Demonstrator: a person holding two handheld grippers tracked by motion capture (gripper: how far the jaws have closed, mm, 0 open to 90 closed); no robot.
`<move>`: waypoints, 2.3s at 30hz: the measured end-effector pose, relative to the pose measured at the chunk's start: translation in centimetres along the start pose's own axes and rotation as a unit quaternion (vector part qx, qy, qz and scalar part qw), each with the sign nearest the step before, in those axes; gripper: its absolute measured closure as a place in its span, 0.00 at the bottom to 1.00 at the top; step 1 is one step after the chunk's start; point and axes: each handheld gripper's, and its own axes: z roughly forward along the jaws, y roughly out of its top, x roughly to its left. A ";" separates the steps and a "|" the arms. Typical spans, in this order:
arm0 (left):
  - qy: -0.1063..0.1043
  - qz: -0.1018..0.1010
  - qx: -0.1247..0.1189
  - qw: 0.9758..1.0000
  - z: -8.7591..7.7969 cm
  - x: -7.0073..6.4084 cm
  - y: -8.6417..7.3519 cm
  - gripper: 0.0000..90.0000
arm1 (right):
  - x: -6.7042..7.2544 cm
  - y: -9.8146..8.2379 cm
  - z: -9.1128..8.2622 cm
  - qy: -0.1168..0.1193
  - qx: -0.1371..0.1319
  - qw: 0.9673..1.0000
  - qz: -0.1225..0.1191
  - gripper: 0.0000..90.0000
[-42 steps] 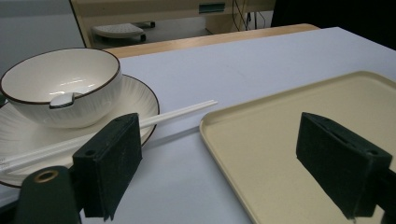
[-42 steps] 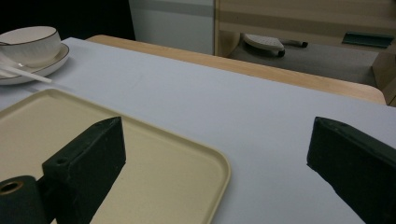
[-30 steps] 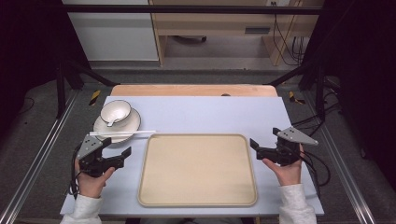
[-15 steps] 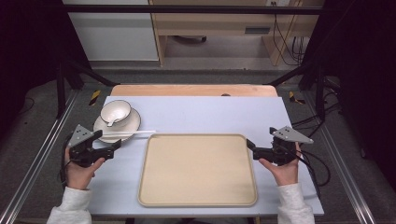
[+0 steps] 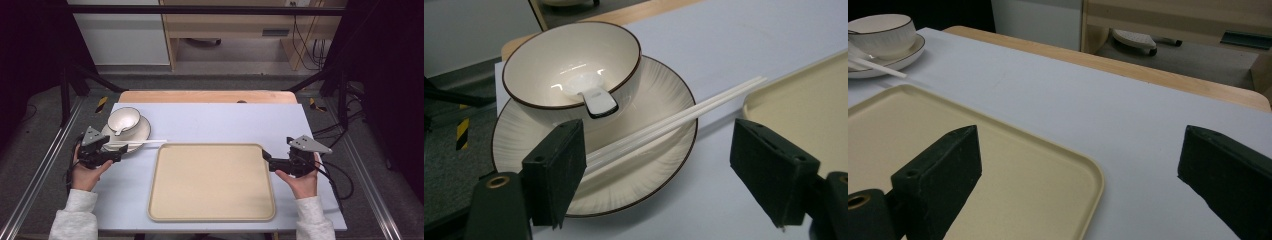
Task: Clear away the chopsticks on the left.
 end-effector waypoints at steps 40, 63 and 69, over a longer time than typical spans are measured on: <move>0.029 0.028 0.064 0.997 4.5 1.1 -1.3 0.60 | 0.2 -0.2 0.5 -0.001 0.012 1.000 -0.006 0.05; -0.005 0.037 0.070 0.997 4.1 0.1 -1.0 0.86 | 0.2 -0.2 0.5 0.000 0.013 1.000 -0.008 0.06; -0.002 0.038 0.073 0.997 4.2 -0.3 -0.8 0.92 | 0.2 -0.2 0.5 0.002 0.013 1.000 -0.009 0.06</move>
